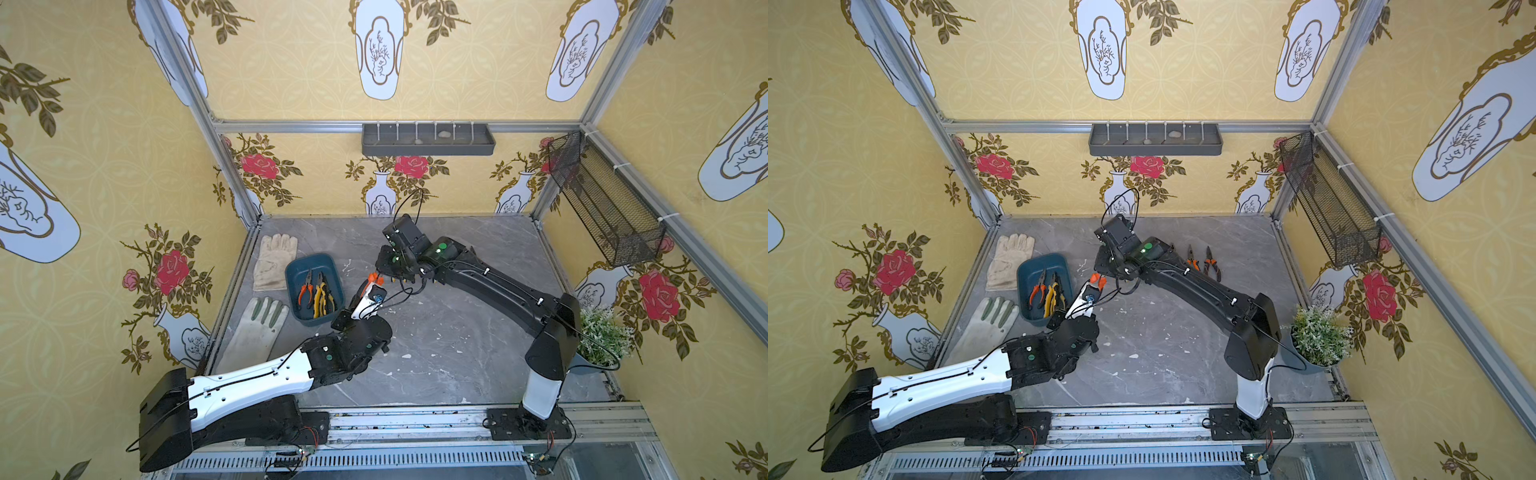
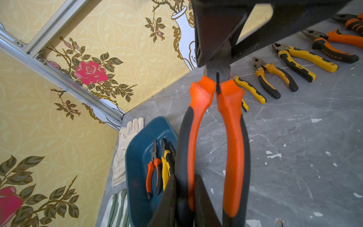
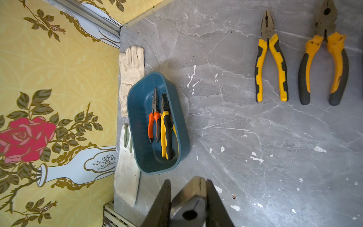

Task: Take the pliers out of the storage box
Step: Pick up the pliers at the center of the board.

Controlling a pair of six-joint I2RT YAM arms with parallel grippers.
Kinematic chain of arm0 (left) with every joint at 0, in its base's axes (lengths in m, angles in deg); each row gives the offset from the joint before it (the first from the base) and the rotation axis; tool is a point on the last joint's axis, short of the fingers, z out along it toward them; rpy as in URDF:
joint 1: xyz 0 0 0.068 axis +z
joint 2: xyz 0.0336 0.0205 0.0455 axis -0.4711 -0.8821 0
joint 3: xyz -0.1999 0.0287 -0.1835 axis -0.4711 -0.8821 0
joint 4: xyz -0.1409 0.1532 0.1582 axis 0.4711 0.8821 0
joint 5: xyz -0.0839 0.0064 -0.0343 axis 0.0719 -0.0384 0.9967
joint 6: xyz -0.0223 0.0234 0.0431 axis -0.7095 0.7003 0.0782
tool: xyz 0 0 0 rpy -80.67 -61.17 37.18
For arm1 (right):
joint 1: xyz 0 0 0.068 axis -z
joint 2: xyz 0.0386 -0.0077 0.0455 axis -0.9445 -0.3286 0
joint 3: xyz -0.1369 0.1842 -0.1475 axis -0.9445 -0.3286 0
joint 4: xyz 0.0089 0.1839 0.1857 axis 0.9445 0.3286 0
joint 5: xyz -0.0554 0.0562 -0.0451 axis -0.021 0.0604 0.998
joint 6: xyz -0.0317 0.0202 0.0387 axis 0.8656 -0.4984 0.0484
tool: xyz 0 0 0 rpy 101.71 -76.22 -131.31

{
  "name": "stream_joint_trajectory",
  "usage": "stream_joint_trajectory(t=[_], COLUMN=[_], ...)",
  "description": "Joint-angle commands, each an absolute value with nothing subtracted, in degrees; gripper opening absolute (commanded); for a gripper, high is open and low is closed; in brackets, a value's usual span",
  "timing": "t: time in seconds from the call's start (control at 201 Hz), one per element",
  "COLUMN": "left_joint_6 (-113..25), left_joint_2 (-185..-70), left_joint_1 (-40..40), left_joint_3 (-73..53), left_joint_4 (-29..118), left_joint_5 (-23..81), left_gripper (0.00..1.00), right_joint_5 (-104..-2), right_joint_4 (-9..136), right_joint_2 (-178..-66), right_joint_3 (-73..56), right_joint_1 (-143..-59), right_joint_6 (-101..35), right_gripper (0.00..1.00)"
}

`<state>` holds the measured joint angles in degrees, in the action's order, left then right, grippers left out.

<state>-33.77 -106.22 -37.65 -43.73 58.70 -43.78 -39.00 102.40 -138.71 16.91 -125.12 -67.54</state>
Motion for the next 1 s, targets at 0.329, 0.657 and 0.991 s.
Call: stream_joint_trajectory(t=[0.329,0.657,0.991], left_joint_6=[-36.09,-46.27,-59.57], left_joint_2=[-105.86,-99.75,-90.96], left_joint_1=[-37.65,-37.64,-37.64], left_joint_3=[-42.72,-37.78,-40.24], left_joint_4=[59.93,68.94,76.59], left_joint_5=[-42.22,-27.09,-25.34], left_gripper=[0.36,0.69,0.7], right_joint_5=[-44.47,-46.47,-47.57], right_joint_4=[96.02,93.52,98.86], right_joint_2=[-135.3,-137.94,-150.2], right_joint_3=[12.7,12.47,27.69], right_joint_1=[-123.2,-120.62,-119.8], right_joint_6=[-67.87,-60.28,-45.35], right_gripper=[0.0,0.0,0.0])
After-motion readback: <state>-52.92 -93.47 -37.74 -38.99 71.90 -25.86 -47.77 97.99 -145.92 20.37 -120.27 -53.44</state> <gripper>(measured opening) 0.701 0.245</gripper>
